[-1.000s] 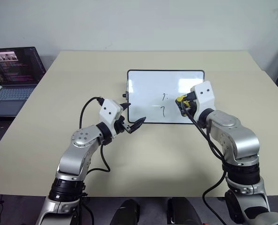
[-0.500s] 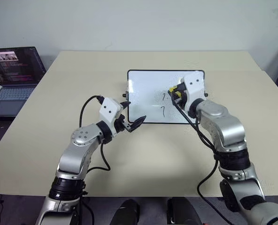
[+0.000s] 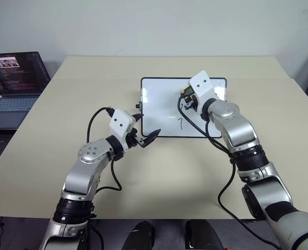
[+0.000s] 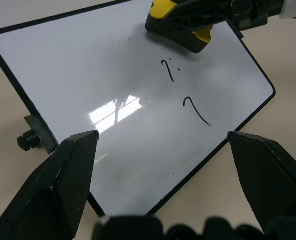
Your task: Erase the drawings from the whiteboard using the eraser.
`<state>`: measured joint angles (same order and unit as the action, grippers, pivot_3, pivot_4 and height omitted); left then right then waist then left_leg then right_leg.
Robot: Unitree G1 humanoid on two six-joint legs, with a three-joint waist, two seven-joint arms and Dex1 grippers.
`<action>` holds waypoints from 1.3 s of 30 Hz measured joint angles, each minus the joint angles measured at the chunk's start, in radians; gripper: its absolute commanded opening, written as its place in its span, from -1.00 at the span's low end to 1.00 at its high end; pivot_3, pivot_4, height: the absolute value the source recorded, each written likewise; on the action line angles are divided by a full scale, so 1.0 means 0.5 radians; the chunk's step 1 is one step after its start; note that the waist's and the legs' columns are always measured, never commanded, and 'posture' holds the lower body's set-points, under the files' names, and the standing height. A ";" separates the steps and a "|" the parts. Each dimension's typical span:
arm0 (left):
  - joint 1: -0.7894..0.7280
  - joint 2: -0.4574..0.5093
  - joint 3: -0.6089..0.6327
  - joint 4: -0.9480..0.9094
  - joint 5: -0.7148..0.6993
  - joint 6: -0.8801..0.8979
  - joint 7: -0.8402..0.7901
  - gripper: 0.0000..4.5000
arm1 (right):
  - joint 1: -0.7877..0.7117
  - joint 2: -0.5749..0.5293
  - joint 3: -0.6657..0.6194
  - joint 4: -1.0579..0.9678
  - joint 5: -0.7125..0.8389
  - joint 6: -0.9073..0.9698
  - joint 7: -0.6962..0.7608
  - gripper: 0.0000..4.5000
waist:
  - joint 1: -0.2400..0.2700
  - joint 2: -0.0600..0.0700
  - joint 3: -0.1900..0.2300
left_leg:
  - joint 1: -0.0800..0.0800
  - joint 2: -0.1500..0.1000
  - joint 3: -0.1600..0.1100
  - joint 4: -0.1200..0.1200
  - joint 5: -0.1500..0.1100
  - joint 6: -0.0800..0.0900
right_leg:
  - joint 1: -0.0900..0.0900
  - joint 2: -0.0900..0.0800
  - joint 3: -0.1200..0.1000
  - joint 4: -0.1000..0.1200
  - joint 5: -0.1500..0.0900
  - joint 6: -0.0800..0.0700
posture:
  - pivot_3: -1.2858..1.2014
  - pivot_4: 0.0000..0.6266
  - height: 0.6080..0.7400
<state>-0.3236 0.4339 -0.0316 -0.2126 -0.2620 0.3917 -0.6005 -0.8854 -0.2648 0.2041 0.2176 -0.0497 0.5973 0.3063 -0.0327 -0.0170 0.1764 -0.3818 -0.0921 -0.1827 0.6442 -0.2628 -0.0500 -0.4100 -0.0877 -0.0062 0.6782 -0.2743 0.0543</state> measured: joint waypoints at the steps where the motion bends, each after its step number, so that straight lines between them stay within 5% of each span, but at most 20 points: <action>1: 0.005 0.003 0.001 -0.018 0.000 0.003 0.001 1.00 | 0.000 0.000 0.010 0.016 -0.017 -0.004 0.002 -0.52 | 0.000 0.000 0.000 | 0.000 0.000 0.000 0.000 0.000 0.000 | 0.000 0.000 0.000 0.000 0.000 0.000 | 0.03 -0.52 1.00; 39: 0.091 0.027 0.078 -0.199 -0.006 0.126 0.084 1.00 | 0.203 0.013 0.138 -0.177 -0.175 0.118 0.189 -0.52 | 0.002 0.000 0.000 | 0.001 0.000 -0.001 0.001 0.000 0.000 | 0.001 0.000 0.000 0.002 0.000 0.000 | 0.03 -0.52 1.00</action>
<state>-0.2781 0.4472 0.0073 -0.3122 -0.2650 0.4548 -0.5585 -0.7837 -0.2582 0.2730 0.1290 -0.1375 0.6561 0.4010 -0.0317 -0.0170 0.1764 -0.3813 -0.0919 -0.1832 0.6447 -0.2627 -0.0501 -0.4093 -0.0877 -0.0062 0.6790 -0.2743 0.0543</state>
